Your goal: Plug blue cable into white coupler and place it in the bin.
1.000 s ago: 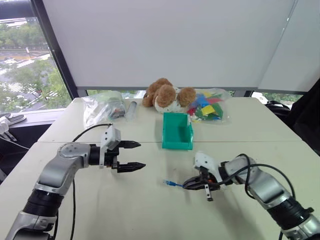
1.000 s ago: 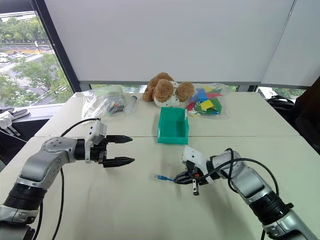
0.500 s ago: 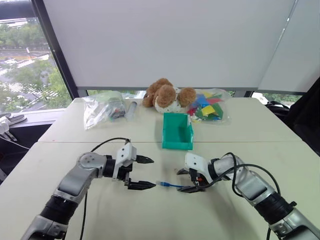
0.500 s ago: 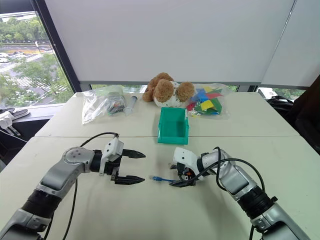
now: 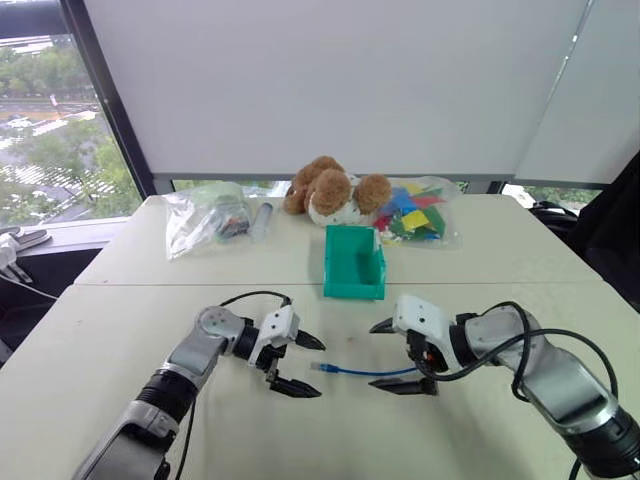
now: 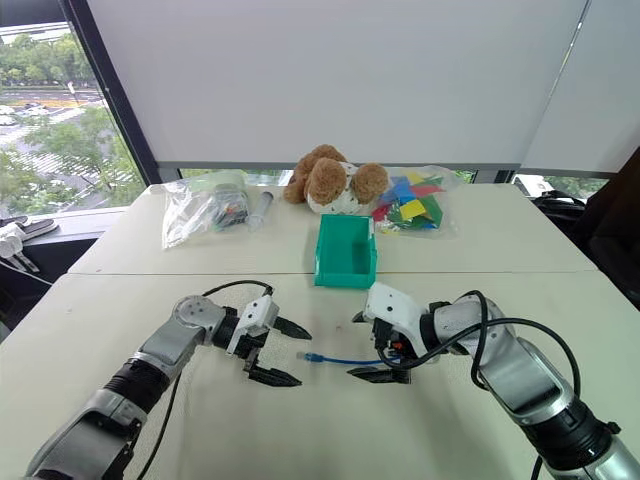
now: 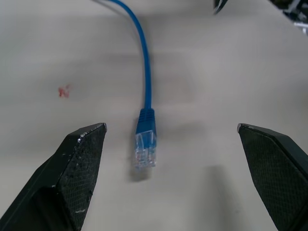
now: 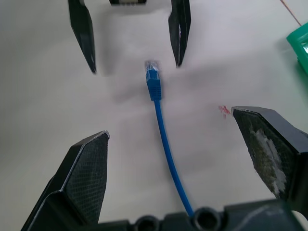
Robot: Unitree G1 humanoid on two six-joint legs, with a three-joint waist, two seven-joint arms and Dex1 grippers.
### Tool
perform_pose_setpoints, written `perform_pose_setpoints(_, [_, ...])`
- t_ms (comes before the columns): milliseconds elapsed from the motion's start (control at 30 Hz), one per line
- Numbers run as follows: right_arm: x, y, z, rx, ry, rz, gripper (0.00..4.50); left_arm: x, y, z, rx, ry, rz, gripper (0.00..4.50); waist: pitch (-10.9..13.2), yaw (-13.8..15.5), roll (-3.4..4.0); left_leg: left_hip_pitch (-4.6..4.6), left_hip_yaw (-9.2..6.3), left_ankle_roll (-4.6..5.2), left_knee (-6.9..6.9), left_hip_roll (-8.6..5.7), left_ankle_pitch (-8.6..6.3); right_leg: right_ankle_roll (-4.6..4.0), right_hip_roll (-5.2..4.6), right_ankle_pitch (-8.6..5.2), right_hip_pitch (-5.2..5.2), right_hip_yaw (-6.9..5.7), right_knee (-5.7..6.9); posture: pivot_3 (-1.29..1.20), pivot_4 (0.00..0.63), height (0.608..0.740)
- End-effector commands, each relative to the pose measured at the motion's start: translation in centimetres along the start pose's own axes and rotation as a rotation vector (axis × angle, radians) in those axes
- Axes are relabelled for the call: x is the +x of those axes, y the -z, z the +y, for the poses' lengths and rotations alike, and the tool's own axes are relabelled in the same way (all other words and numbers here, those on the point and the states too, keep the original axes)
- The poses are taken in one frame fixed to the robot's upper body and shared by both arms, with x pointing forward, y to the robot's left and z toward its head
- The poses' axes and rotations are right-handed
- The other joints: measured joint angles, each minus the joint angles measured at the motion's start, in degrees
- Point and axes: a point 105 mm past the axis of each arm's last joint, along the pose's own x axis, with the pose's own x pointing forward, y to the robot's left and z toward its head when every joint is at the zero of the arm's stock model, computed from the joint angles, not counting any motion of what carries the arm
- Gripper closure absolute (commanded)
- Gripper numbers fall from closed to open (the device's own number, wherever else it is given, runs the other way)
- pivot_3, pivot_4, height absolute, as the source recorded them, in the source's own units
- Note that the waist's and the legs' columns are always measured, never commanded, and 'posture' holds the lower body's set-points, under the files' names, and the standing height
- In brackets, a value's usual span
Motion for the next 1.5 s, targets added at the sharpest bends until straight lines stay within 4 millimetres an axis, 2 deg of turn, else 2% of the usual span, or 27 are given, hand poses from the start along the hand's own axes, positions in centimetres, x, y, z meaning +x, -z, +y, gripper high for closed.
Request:
perform_pose_setpoints(33, [-0.9,-1.1,-0.3,-0.014,0.06,-0.029,0.04,0.3,0.1,0.5,0.03,-0.006,0.016,0.0,0.0,0.0,0.0,0.0,0.0,0.0,0.0,0.0,0.0,0.0,0.0,0.0,0.0,0.0,0.0,0.0,0.15,0.74])
perform_pose_setpoints(333, [-0.8,-1.2,-0.4,0.006,0.096,-0.036,0.04,1.0,1.2,0.5,-0.004,0.008,0.053,0.0,0.0,0.3,-0.01,0.0,-0.02,0.01,0.03,-0.01,0.0,0.0,-0.02,0.0,0.03,0.0,0.0,0.0,0.15,0.74])
perform_pose_setpoints(367, [-0.8,-1.2,-0.4,0.003,0.098,-0.034,0.0,1.0,1.3,0.5,-0.006,0.009,0.056,0.55,0.0,0.3,-0.01,0.01,-0.02,0.01,0.03,-0.01,0.0,0.0,-0.02,0.0,0.03,0.0,0.0,0.0,0.15,0.74])
perform_pose_setpoints(433, [-0.8,-1.1,-0.5,0.002,0.101,-0.032,0.0,1.0,1.5,0.4,-0.011,0.014,0.062,1.2,0.0,0.3,-0.02,0.01,-0.02,0.01,0.03,-0.01,0.0,0.0,-0.02,0.0,0.03,0.0,0.0,0.0,0.15,0.74])
perform_pose_setpoints(633, [-1.0,-1.1,-0.6,0.002,0.115,-0.029,0.0,0.4,2.0,-0.5,-0.025,0.048,0.089,4.26,0.0,0.0,-0.02,0.01,-0.02,0.02,0.02,0.0,-0.01,0.0,-0.01,0.0,0.02,0.0,0.0,0.0,0.15,0.74])
perform_pose_setpoints(667, [-1.1,-1.1,-0.6,0.004,0.118,-0.03,0.0,0.2,2.1,-0.5,-0.028,0.05,0.092,4.49,0.0,-0.1,-0.02,0.01,-0.02,0.02,0.02,0.01,-0.01,0.0,0.0,0.0,0.02,0.0,0.0,0.0,0.15,0.74])
perform_pose_setpoints(767, [-1.5,-1.3,-0.6,0.044,0.136,-0.06,0.0,-0.3,1.4,-0.2,-0.022,0.02,0.074,4.49,0.0,-0.1,-0.02,0.01,-0.03,0.02,0.01,0.03,-0.01,0.0,0.01,0.0,0.02,0.0,0.0,0.0,0.15,0.74])
perform_pose_setpoints(833, [-1.9,-1.7,-0.3,0.098,0.137,-0.101,0.0,-0.5,0.3,0.5,0.0,-0.016,0.033,4.49,0.0,-0.1,-0.02,0.01,-0.03,0.02,0.01,0.04,-0.01,0.0,0.01,0.0,0.02,0.0,0.0,0.0,0.15,0.74])
perform_pose_setpoints(1033, [-2.2,-2.2,0.9,0.403,0.157,-0.269,0.0,-1.6,-6.0,4.8,0.123,-0.263,-0.169,4.49,0.0,0.9,-0.06,-0.03,-0.1,0.02,0.05,0.04,-0.01,0.01,-0.01,0.01,0.02,-0.01,0.01,0.0,0.15,0.74])
perform_pose_setpoints(1167, [-1.8,-2.7,1.2,0.614,0.175,-0.389,0.0,-2.0,-8.4,5.8,0.178,-0.337,-0.247,4.49,0.0,1.2,-0.03,-0.04,-0.08,0.02,0.06,-0.01,-0.01,0.02,-0.07,0.01,0.03,-0.01,0.01,0.0,0.15,0.74])
perform_pose_setpoints(1300, [-0.7,-3.3,-0.2,0.852,0.233,-0.53,0.0,-2.2,-9.8,6.1,0.223,-0.368,-0.288,4.49,0.0,0.9,-0.03,-0.03,-0.07,0.02,0.02,0.0,-0.01,0.02,-0.05,0.01,-0.04,0.0,0.08,0.0,0.15,0.74])
perform_pose_setpoints(1500, [0.3,-2.4,-3.1,1.153,0.339,-0.623,0.0,-2.2,-10.2,6.2,0.254,-0.388,-0.295,4.49,0.0,1.0,-0.02,-0.01,-0.07,0.0,0.02,-0.02,0.0,0.02,-0.03,0.01,-0.08,0.0,0.19,0.0,0.15,0.74])
